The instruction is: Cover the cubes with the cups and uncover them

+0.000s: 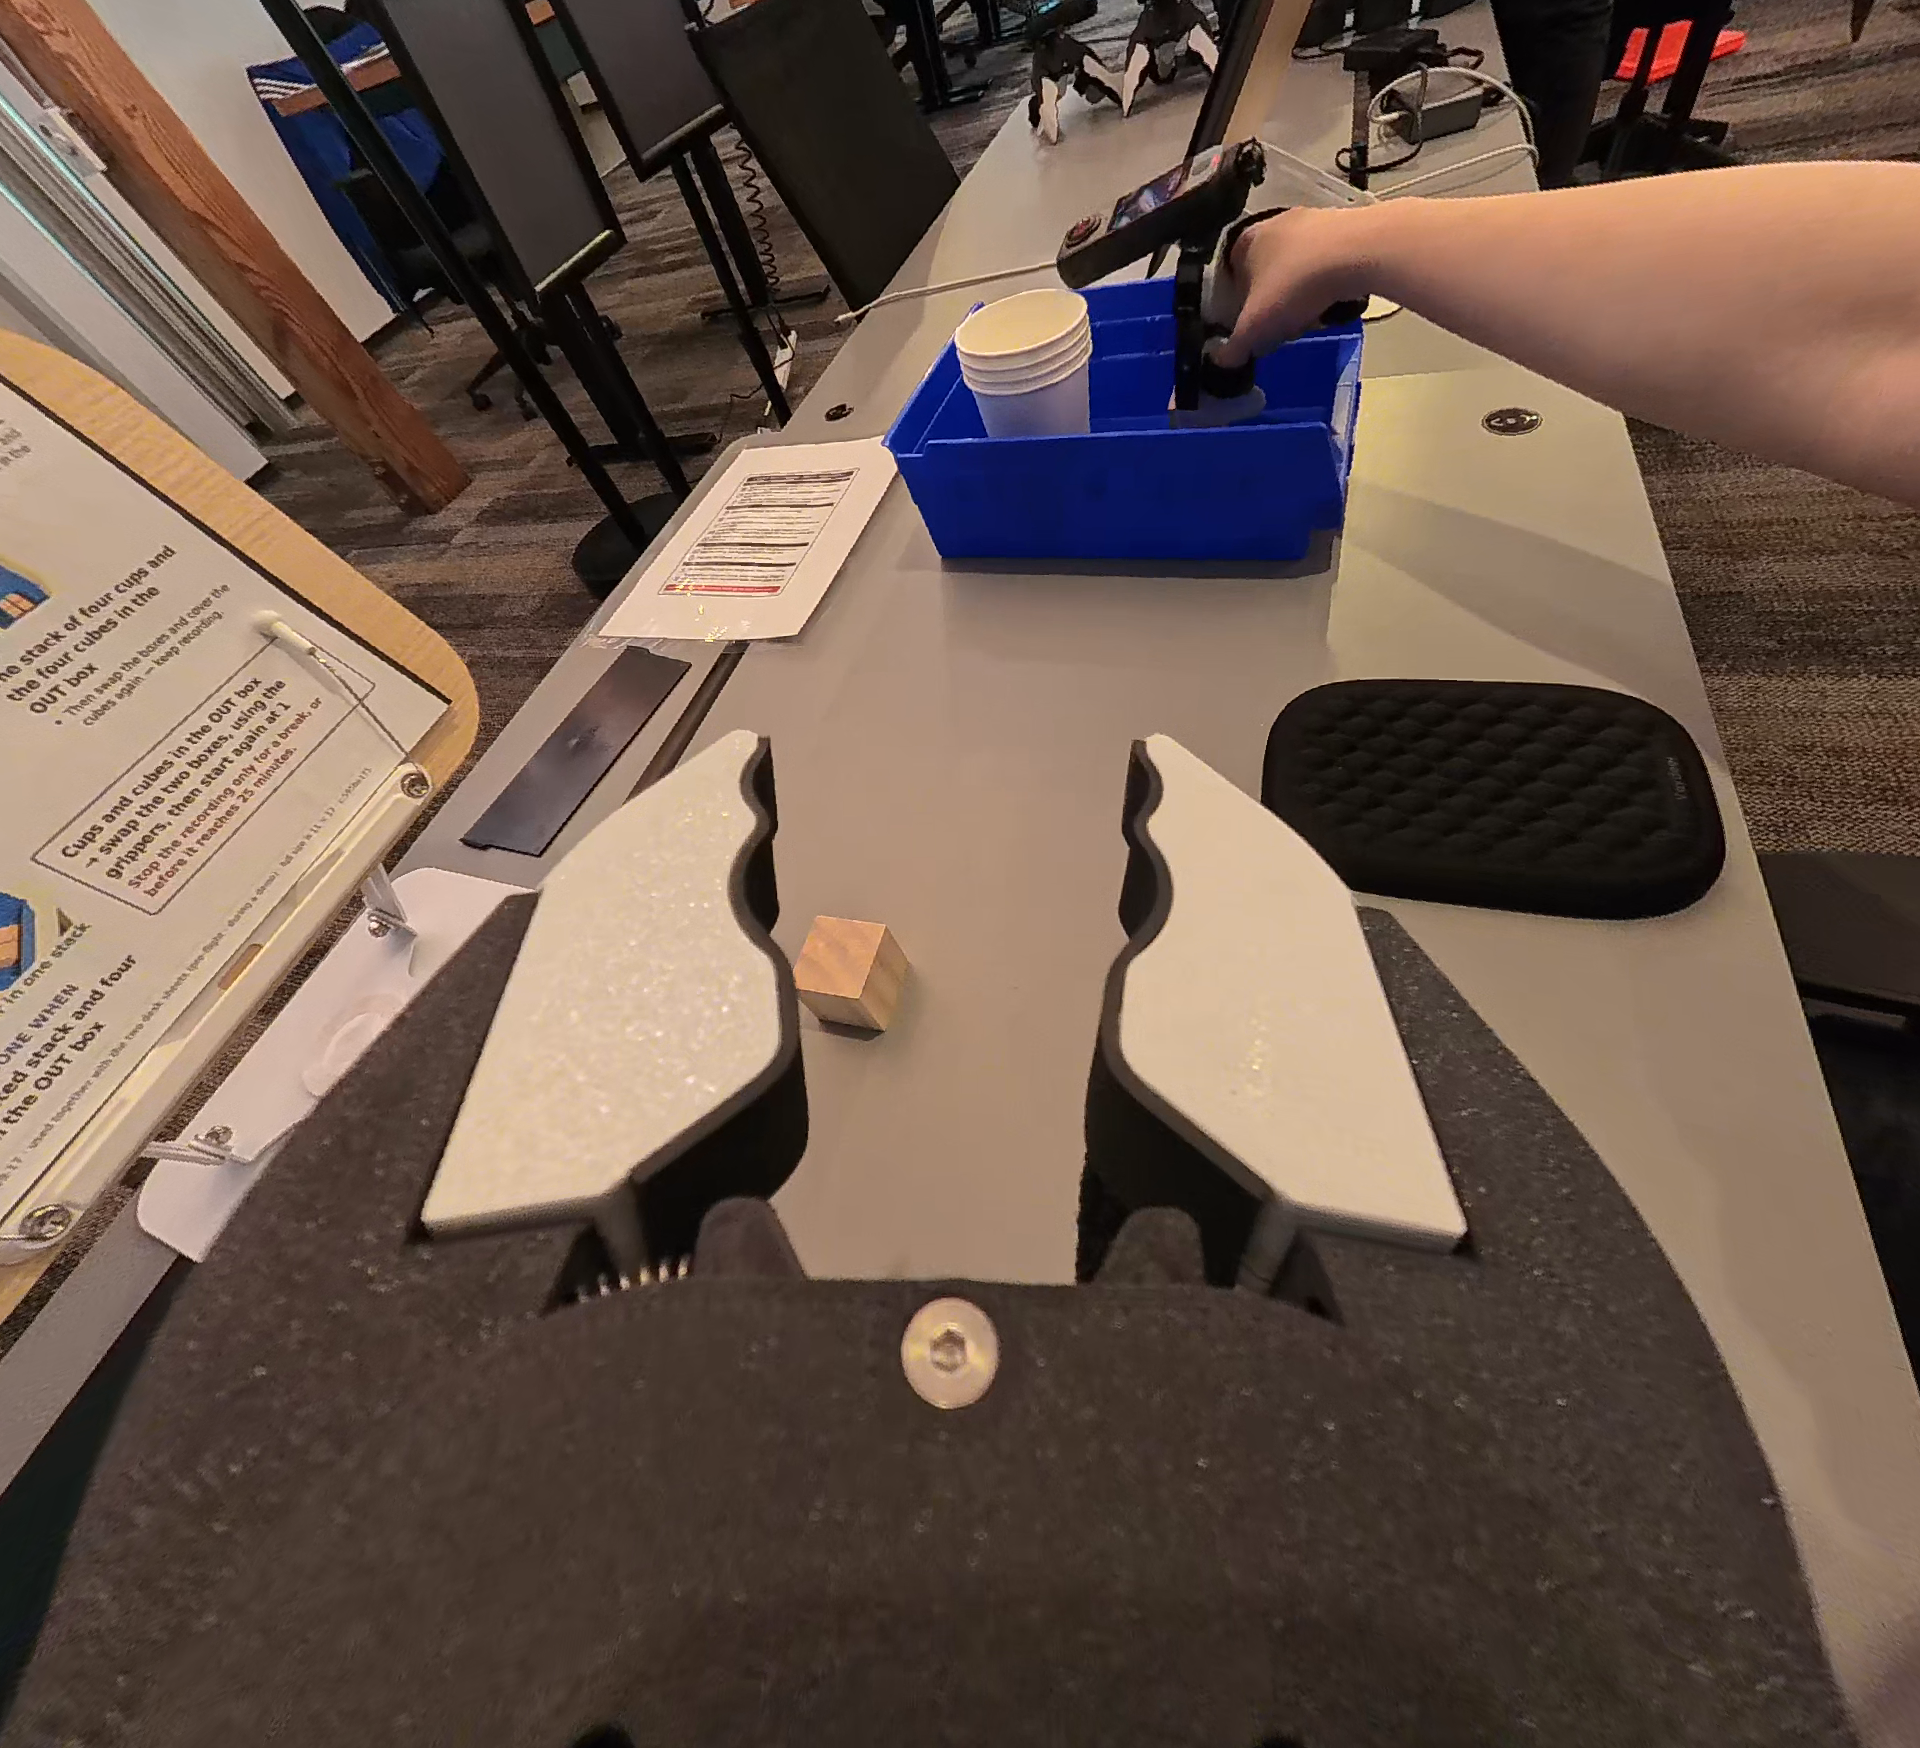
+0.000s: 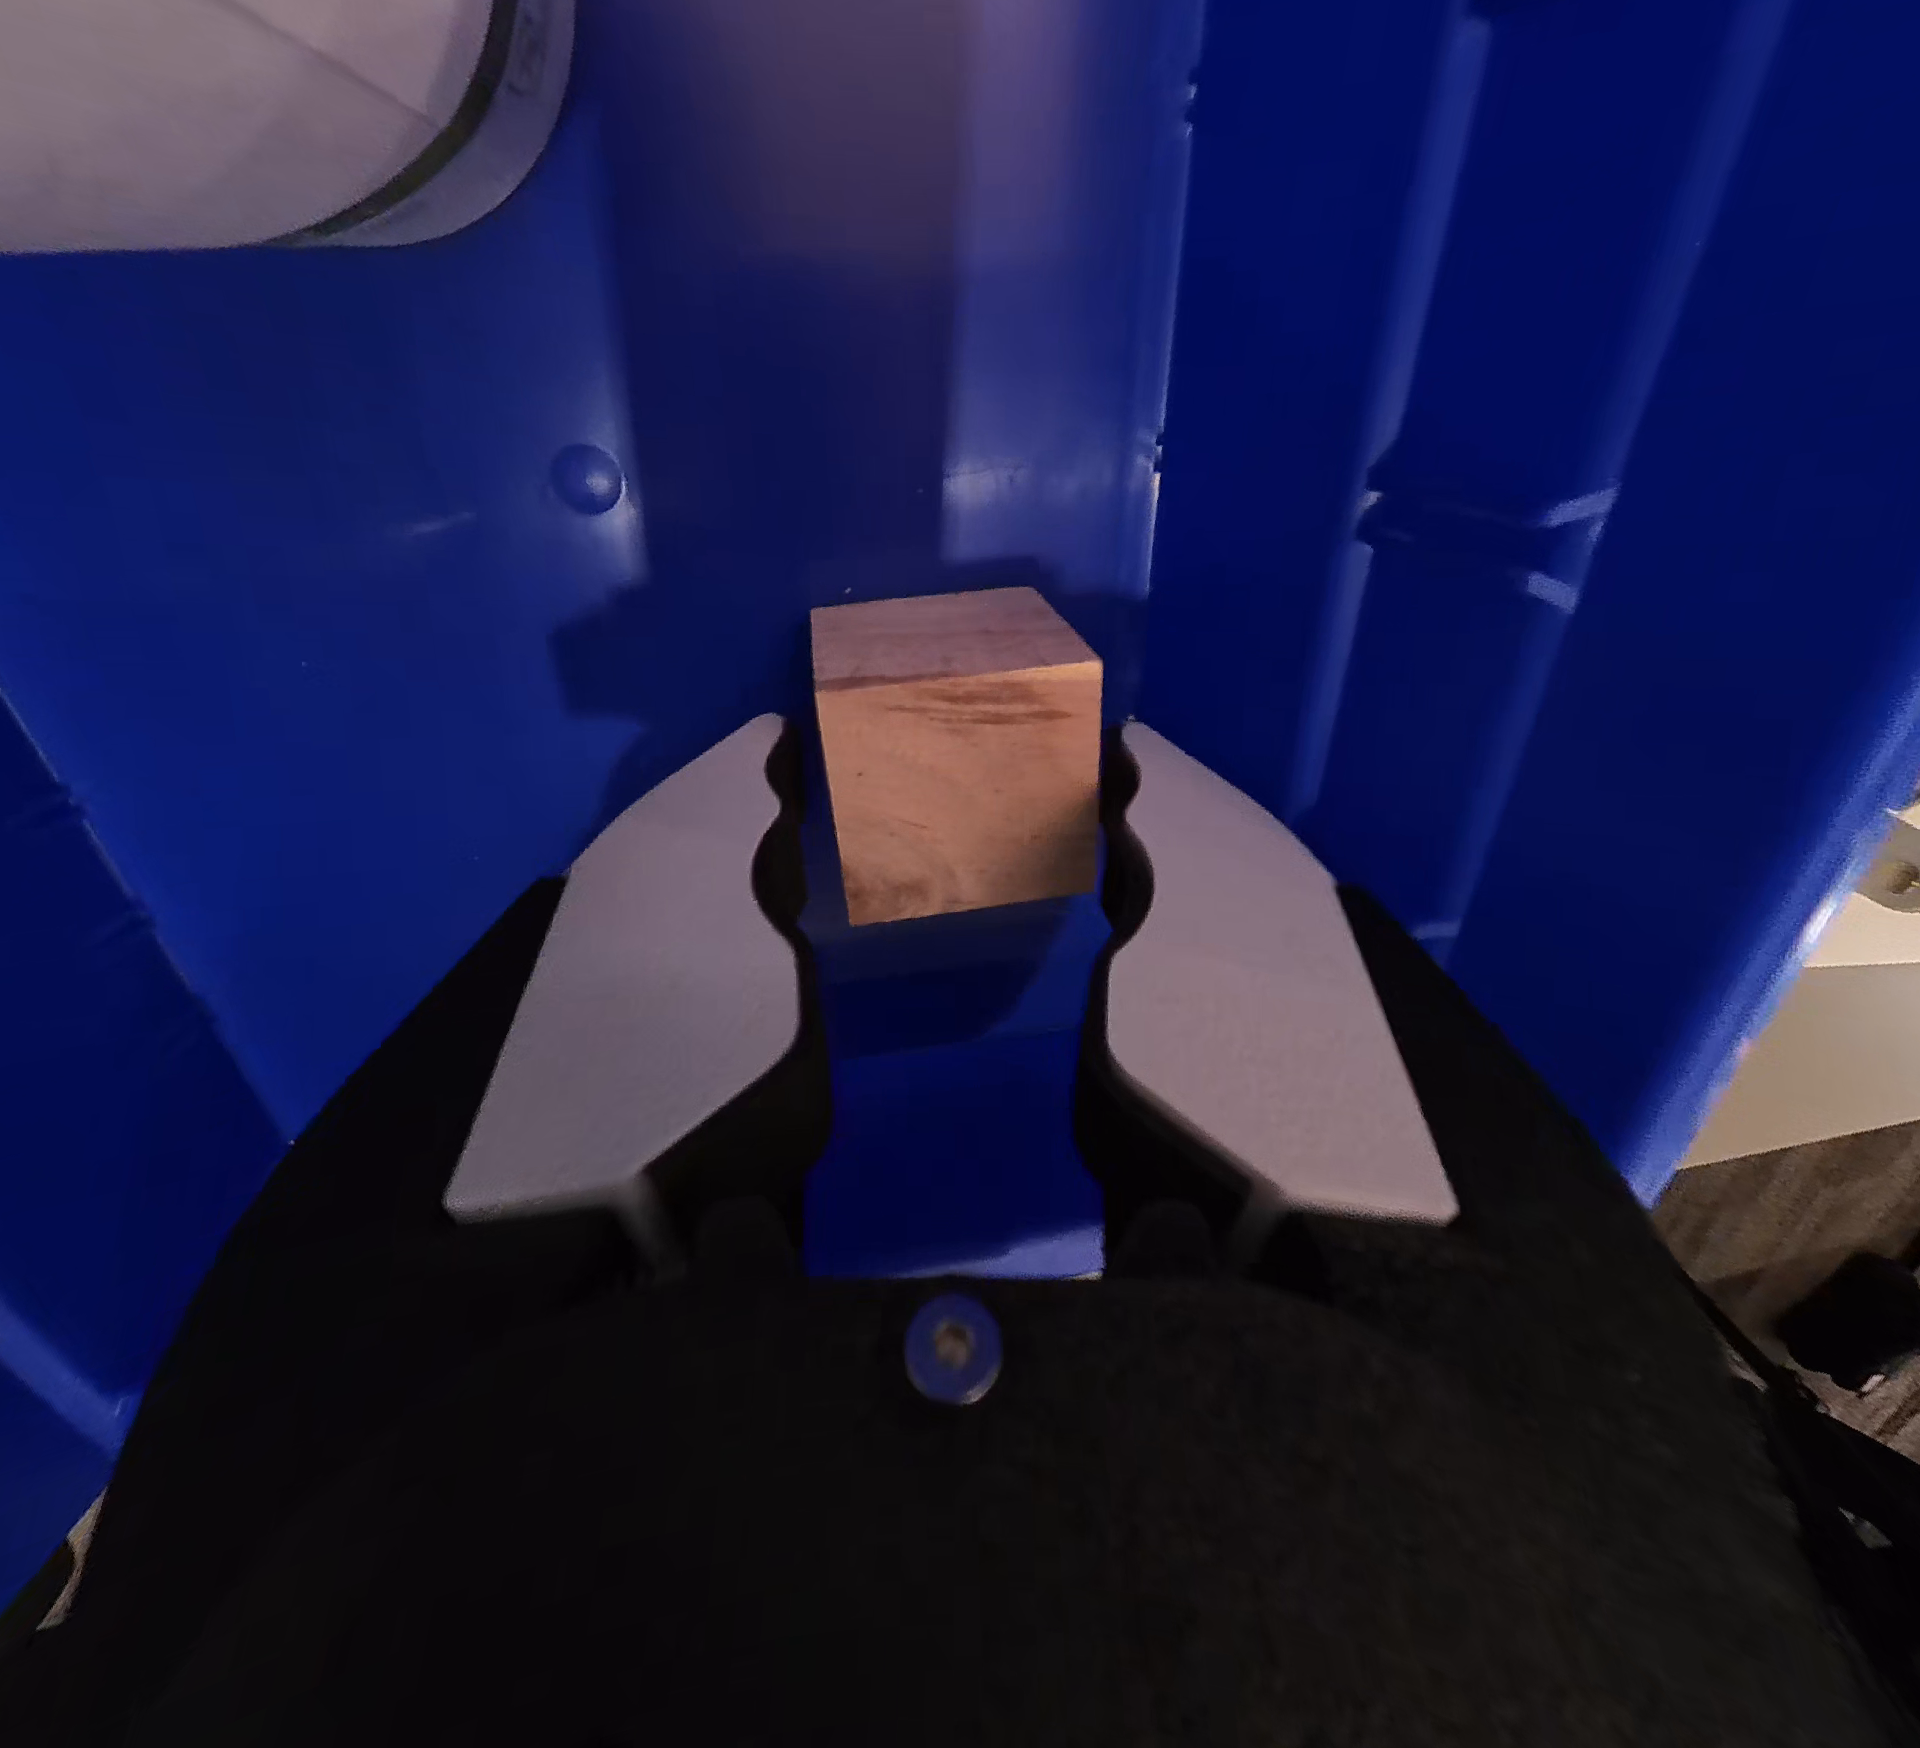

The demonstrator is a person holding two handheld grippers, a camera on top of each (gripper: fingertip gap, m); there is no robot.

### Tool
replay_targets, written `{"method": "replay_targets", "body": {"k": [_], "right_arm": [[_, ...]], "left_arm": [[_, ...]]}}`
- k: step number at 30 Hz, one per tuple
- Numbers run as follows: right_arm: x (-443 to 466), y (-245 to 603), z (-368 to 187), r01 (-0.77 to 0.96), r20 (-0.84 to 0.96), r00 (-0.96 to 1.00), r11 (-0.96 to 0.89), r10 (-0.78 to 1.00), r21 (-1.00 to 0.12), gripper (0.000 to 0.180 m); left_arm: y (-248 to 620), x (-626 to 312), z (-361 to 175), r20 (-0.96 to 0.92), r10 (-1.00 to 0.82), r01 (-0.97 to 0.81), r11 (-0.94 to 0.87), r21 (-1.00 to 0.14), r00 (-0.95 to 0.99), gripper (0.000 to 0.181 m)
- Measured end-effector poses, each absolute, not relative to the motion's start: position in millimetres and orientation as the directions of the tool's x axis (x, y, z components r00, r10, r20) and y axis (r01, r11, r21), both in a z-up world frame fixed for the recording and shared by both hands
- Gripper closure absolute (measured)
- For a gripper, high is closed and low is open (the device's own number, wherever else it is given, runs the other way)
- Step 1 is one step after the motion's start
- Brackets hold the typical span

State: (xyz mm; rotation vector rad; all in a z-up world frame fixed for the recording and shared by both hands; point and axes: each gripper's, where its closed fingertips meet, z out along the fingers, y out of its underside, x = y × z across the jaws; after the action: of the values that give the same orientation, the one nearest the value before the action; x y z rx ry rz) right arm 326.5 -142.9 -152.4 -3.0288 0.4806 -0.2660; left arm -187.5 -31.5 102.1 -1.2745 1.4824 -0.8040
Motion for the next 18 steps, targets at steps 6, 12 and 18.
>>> {"method": "replay_targets", "body": {"k": [6, 12, 18], "right_arm": [[320, -137, -136, -0.302, 0.107, 0.941, -0.938, -0.322, -0.17, 0.124], [294, -132, -90, -0.352, -0.089, 0.936, -0.894, -0.341, -0.276, 0.124], [261, -126, -23, -0.269, -0.134, 0.963, -0.875, -0.234, -0.402, 0.124]], "left_arm": [[-33, -192, 107, -0.254, -0.967, -0.302, 0.232, -0.924, 0.034, 0.117], [-34, -197, 114, -0.257, -0.966, -0.281, 0.237, -0.93, 0.039, 0.117], [-38, -200, 119, -0.263, -0.964, -0.263, 0.244, -0.933, 0.037, 0.117]]}}
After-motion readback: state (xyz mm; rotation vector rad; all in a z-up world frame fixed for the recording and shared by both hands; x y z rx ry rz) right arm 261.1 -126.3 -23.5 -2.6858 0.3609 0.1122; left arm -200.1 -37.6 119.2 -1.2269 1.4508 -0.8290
